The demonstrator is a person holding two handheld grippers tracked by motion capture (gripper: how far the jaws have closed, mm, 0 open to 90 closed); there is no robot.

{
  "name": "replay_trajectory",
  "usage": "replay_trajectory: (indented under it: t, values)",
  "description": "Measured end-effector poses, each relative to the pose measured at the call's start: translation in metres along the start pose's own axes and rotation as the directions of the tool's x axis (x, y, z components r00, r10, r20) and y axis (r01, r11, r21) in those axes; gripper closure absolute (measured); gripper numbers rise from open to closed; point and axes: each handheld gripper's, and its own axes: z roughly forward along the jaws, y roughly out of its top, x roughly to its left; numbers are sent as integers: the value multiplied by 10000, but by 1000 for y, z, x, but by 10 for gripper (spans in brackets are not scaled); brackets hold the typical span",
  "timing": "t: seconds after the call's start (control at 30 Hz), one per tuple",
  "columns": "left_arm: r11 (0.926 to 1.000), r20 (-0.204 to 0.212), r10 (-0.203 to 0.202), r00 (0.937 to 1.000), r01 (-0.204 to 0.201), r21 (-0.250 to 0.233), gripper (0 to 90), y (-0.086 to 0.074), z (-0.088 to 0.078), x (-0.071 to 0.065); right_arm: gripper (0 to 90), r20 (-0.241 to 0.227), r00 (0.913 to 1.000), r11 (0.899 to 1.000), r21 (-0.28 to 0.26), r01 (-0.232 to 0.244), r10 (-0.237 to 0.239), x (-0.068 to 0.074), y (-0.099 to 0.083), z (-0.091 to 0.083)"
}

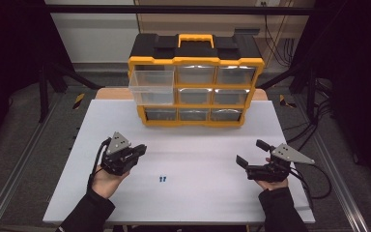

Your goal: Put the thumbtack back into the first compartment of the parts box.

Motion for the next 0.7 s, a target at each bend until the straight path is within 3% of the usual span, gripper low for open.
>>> replay_trajectory:
  t: [0.23,0.7]
  values:
    - [9996,15,124,9999,-124,-238,847,12,-4,0,5,3,10000,10000,2,-15,15,0,0,0]
    - [9976,198,695,9974,-694,-73,847,36,-10,-2,5,-26,10000,10000,18,49,-49,0,-1,1]
